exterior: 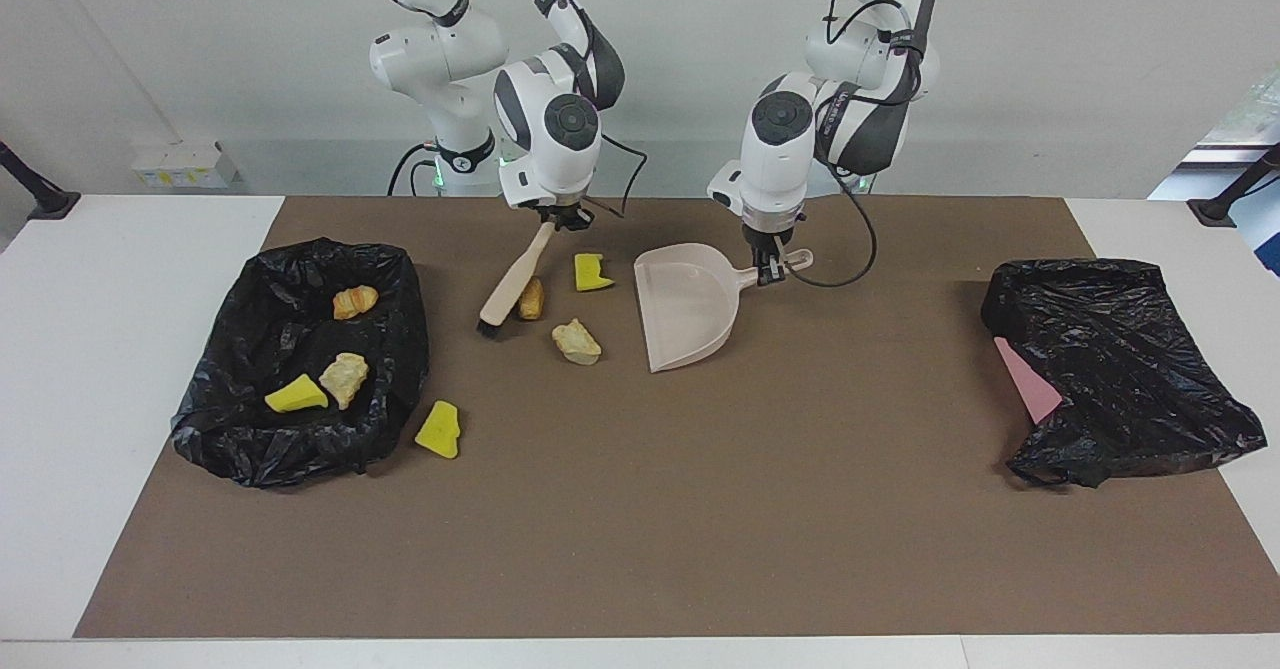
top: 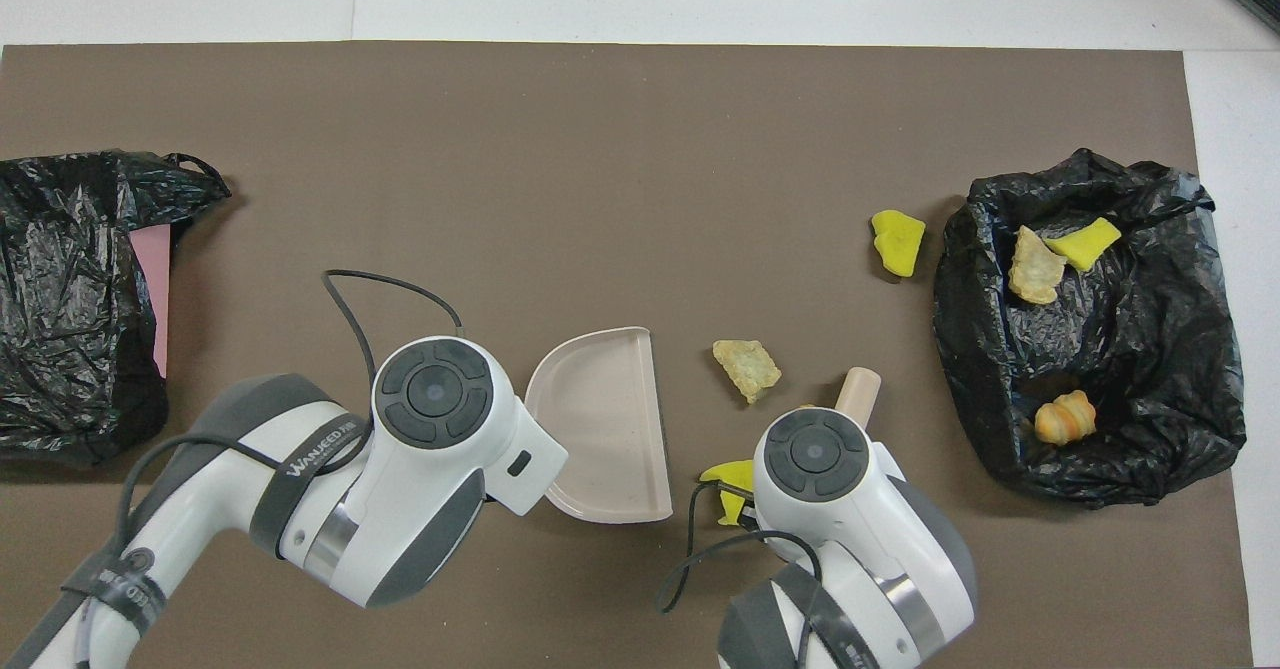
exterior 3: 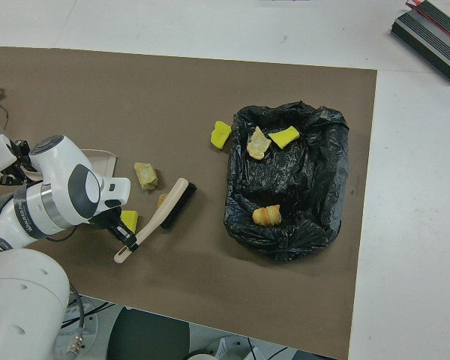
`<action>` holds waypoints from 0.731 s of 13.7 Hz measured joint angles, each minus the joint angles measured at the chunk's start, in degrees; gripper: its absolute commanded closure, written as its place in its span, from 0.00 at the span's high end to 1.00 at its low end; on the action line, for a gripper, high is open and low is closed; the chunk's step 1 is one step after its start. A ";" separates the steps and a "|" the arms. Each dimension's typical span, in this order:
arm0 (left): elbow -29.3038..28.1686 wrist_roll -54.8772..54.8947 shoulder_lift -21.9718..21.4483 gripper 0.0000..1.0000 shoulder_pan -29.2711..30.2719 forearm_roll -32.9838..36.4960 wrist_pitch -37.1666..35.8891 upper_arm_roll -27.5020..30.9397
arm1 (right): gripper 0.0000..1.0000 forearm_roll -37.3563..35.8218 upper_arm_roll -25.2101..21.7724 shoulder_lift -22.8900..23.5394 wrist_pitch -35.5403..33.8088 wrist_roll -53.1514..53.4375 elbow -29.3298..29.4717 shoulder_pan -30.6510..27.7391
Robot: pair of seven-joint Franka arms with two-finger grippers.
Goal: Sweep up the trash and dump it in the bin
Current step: 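Sweep the yellow chunks into the dustpan with the brush in the right gripper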
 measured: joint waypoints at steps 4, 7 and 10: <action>-2.19 -4.54 -0.20 0.00 -2.41 0.01 3.77 -0.16 | 0.00 0.00 0.01 6.05 2.06 -5.65 6.69 0.24; -3.37 -5.00 -0.20 0.00 -2.60 0.01 6.54 -0.09 | 0.00 -0.04 -0.02 7.95 2.77 -16.18 9.31 0.21; -3.84 -5.11 -0.14 0.00 -2.39 0.01 8.74 0.13 | 0.00 -0.11 -0.03 8.11 3.33 -28.70 9.70 0.50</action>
